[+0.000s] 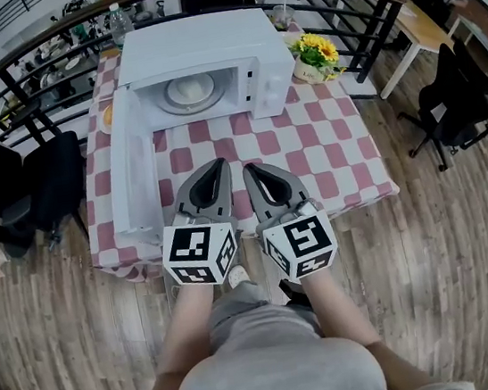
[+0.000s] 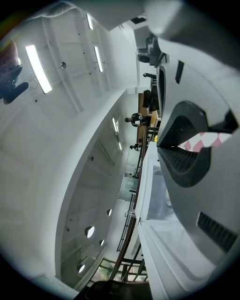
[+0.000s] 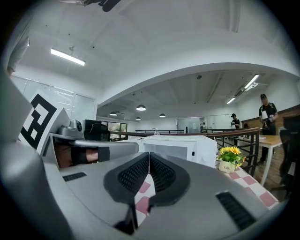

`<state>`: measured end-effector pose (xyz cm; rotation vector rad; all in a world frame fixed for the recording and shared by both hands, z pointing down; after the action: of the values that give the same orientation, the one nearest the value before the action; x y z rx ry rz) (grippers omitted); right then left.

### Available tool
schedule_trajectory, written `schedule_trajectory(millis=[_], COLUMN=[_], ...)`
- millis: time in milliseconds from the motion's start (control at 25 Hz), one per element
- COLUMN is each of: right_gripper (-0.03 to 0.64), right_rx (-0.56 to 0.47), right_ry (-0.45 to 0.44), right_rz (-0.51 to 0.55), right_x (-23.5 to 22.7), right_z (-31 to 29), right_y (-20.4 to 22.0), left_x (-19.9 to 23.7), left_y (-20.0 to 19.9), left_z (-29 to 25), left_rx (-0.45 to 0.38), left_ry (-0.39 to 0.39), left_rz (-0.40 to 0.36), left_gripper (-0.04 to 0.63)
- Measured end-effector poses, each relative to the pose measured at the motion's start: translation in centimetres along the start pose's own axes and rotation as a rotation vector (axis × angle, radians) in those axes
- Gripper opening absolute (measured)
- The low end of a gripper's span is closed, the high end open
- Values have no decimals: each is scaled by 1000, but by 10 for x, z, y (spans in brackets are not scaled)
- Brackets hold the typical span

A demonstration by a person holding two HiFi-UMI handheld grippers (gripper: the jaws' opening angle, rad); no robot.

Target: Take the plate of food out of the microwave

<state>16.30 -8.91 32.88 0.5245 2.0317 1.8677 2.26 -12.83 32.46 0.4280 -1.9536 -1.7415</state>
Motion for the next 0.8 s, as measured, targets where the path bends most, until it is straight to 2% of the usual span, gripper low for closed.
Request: schedule_trajectory(millis=[320,800], right_gripper=[27,27], right_rx=[23,47], right_ry=[-22,-66], right_rz=[1,27], right_x=[-27,-48], right_z=[-37,-78], right_y=[8,12], left_x=[21,50], left_y=[8,18], left_z=[-39,-77], left_rx=[13,27], left_ry=[-22,-67], left_rz=[33,124], left_gripper=[3,3])
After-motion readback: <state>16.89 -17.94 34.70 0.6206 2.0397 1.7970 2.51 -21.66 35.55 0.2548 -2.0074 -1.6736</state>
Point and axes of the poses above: the fingertips, and each gripper's own axes: z backward along the fingers, x to its left, y out of its underside, the point moved 10 cm from there along z, backward along the fingers, and after that the axes turned 7 degrees about -y, right-handed, at the moved point
